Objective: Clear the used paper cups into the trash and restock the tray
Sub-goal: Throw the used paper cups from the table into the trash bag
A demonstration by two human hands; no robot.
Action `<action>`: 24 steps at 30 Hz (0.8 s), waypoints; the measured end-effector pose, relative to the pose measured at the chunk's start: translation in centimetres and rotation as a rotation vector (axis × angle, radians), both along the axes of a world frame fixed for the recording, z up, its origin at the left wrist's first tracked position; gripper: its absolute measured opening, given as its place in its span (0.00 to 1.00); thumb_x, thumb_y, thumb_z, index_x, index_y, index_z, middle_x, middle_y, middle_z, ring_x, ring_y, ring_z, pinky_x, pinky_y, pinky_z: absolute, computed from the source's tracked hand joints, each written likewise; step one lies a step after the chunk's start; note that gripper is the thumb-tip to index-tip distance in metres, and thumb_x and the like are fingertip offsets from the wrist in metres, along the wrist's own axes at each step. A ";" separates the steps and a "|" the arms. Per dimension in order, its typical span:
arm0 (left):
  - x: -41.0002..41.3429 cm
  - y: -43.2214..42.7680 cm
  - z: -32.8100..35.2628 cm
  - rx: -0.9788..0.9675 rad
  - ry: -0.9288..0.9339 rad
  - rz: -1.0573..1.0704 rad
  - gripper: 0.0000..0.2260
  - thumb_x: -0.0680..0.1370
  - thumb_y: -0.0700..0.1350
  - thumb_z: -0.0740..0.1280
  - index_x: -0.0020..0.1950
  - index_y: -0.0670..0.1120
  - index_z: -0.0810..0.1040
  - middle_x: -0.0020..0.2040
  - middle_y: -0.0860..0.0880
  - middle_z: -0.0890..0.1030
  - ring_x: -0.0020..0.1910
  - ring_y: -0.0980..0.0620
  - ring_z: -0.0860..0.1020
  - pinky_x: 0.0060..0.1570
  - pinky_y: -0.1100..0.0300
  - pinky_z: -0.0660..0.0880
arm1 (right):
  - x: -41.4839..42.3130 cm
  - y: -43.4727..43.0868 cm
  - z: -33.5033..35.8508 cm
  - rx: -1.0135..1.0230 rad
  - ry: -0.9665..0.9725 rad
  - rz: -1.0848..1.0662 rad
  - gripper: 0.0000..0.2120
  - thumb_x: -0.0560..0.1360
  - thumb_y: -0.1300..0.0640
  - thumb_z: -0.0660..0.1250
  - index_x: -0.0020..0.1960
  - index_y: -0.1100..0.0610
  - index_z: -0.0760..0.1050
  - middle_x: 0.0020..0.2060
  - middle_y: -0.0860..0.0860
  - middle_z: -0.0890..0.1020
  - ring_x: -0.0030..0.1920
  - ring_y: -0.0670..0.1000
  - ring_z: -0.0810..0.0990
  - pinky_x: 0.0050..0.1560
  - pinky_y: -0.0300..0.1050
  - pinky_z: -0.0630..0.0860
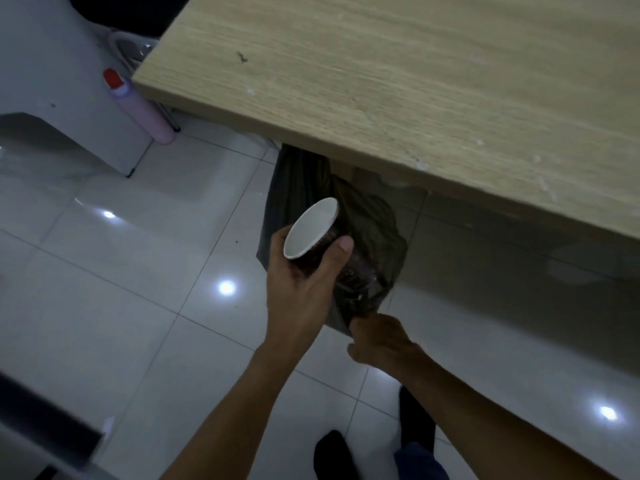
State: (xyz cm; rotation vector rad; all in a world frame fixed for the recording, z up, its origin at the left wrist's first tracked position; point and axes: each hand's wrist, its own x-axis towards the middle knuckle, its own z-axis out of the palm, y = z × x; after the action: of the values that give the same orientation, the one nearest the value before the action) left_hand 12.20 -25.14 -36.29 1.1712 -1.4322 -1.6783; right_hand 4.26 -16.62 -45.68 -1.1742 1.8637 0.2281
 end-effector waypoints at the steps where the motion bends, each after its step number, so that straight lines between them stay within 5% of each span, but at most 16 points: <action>1: -0.4 0.0 -0.4 0.024 -0.020 0.003 0.29 0.66 0.52 0.76 0.63 0.45 0.71 0.56 0.49 0.78 0.53 0.59 0.79 0.47 0.68 0.77 | 0.4 0.8 -0.4 0.026 0.000 0.001 0.15 0.78 0.55 0.61 0.61 0.62 0.71 0.61 0.58 0.76 0.61 0.57 0.75 0.60 0.45 0.70; 6: -1.2 -0.1 -2.6 -0.184 -0.317 0.020 0.27 0.69 0.52 0.75 0.62 0.51 0.66 0.53 0.60 0.75 0.53 0.63 0.77 0.50 0.68 0.77 | 1.3 4.0 -2.0 0.050 0.040 -0.085 0.19 0.80 0.54 0.58 0.68 0.59 0.67 0.67 0.55 0.72 0.67 0.55 0.70 0.63 0.43 0.67; 10: -0.9 -0.5 -3.6 -0.366 -0.570 0.064 0.30 0.69 0.62 0.72 0.64 0.50 0.66 0.59 0.51 0.77 0.60 0.48 0.75 0.63 0.40 0.69 | 1.3 4.6 -1.4 -0.062 0.114 -0.204 0.20 0.78 0.55 0.59 0.70 0.54 0.67 0.63 0.54 0.76 0.62 0.56 0.75 0.56 0.44 0.73; 14: -1.1 -1.5 -3.0 -0.430 -0.765 0.109 0.35 0.68 0.67 0.69 0.67 0.48 0.66 0.62 0.50 0.75 0.62 0.47 0.73 0.56 0.51 0.60 | 0.9 5.3 -0.6 -0.171 0.149 -0.271 0.20 0.76 0.56 0.60 0.67 0.54 0.68 0.56 0.55 0.80 0.56 0.56 0.79 0.49 0.43 0.75; 19: -1.3 -2.3 -2.4 -0.458 -0.979 -0.035 0.51 0.67 0.70 0.66 0.78 0.43 0.49 0.71 0.43 0.68 0.69 0.44 0.66 0.62 0.47 0.58 | 1.1 6.4 0.9 -0.209 0.137 -0.251 0.19 0.77 0.55 0.59 0.67 0.54 0.67 0.58 0.56 0.78 0.58 0.56 0.78 0.52 0.44 0.75; 24: 0.7 -2.3 -2.8 -0.721 -1.215 -0.278 0.37 0.71 0.60 0.69 0.75 0.46 0.60 0.74 0.44 0.64 0.70 0.43 0.63 0.65 0.43 0.53 | 1.1 7.3 2.2 -0.246 0.148 -0.244 0.17 0.77 0.55 0.58 0.66 0.52 0.69 0.57 0.53 0.79 0.54 0.56 0.80 0.50 0.44 0.75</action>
State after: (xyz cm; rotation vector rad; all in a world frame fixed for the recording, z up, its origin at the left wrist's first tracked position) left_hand 12.87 -27.40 -39.08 1.6177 -2.6753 -0.2899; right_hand 5.32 -9.33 -43.49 -1.1007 2.1925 -0.0546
